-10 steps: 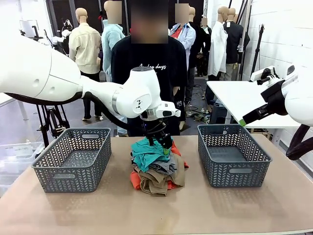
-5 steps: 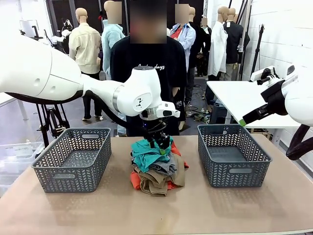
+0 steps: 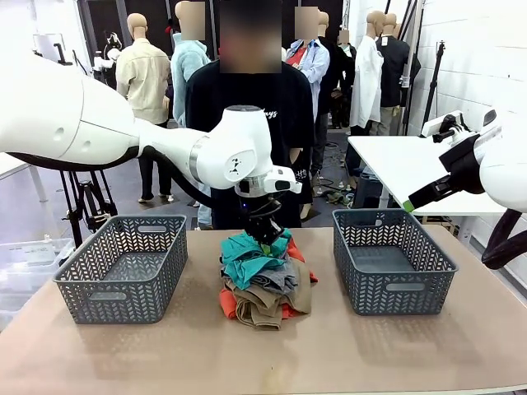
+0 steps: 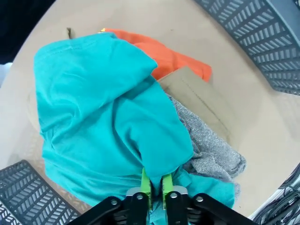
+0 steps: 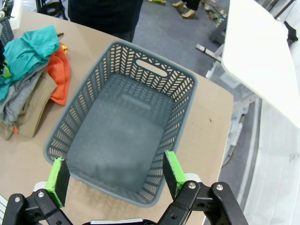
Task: Sort the tops and bottoms.
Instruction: Lift clothes from the center of the table with your left hand.
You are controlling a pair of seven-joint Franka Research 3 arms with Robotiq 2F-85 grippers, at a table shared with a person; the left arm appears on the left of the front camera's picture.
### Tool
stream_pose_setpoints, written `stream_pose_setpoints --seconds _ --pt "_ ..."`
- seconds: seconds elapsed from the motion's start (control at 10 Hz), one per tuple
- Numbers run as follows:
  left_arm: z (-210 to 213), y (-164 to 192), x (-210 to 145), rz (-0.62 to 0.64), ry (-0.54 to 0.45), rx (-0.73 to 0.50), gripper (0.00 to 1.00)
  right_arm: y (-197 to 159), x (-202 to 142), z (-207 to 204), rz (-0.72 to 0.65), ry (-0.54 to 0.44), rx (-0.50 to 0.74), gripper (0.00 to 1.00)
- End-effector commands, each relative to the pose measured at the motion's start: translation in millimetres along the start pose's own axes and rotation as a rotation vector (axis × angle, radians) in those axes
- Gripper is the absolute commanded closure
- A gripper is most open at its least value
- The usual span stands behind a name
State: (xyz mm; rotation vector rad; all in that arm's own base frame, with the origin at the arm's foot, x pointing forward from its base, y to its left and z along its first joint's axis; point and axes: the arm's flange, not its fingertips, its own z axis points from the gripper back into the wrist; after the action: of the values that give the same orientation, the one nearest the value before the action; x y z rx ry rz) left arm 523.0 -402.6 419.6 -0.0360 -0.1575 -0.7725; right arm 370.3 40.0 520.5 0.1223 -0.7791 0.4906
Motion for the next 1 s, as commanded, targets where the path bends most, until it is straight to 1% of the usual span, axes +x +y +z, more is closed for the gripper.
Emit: stream_pose_setpoints --seconds 0.0,0.2,0.4,0.5,0.6,0.9 --pt "30.7 -3.0 -6.2 0.037 -0.011 0.062 1.00 -2.9 -0.7 -1.6 0.002 -0.009 0.008 0.00" --pt "82.3 -0.1 -11.0 0.048 -0.084 0.124 1.00 -2.9 -0.7 -1.6 0.002 -0.009 0.008 0.00" --pt "130.4 2.8 -14.8 0.046 -0.132 0.192 1.00 -2.9 -0.7 -1.6 0.002 -0.009 0.008 0.00" --pt "151.3 1.6 -17.2 0.031 -0.165 0.205 1.00 -2.9 -0.7 -1.6 0.002 -0.009 0.008 0.00" --pt "119.8 2.6 -10.5 0.023 -0.129 0.128 1.00 -2.9 -0.7 -1.6 0.002 -0.009 0.008 0.00" --pt "119.8 2.6 -10.5 0.023 -0.129 0.128 1.00 -2.9 -0.7 -1.6 0.002 -0.009 0.008 0.00"
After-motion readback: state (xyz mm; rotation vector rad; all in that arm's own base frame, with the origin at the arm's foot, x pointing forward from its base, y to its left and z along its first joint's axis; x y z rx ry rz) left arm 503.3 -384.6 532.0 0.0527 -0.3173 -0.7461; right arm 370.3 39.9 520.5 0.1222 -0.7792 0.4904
